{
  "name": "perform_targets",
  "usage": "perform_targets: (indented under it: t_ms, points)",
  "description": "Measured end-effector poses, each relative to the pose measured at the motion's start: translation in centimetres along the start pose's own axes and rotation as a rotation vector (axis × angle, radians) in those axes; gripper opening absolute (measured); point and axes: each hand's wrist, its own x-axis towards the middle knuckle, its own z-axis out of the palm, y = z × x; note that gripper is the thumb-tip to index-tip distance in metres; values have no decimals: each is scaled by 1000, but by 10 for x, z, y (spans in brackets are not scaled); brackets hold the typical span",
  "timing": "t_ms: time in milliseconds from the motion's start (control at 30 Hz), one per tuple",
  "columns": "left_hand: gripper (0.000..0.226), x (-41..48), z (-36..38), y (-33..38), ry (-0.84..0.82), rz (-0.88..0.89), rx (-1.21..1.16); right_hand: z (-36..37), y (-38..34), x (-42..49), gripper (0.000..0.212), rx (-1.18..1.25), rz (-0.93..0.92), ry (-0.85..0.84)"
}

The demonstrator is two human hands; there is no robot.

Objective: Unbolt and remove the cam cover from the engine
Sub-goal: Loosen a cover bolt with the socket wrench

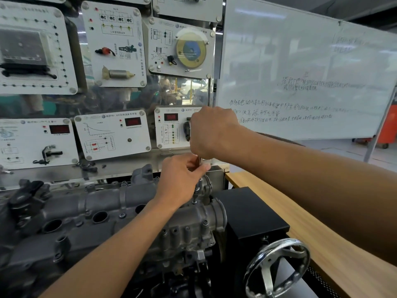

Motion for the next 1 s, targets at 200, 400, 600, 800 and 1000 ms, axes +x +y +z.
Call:
perform_targets:
  t_ms: [200, 400, 600, 800, 1000]
  points:
    - [13, 6, -8, -2, -139, -35, -79, 3, 14, -5, 45, 89, -215, 213]
    - [7, 9, -18, 4, -420, -17, -113, 25, 23, -12, 45, 595, -366, 497]
    - [14, 5, -19, 0, -261, -73, -126, 16, 10, -8, 31, 349, -133, 257]
    - [18, 3, -4, 3, 16, -55, 19, 3, -6, -10, 31, 30, 35, 153]
    - [8, 9, -21, -3, -308, -18, -68, 10, 5, -12, 41, 331, -303, 431]
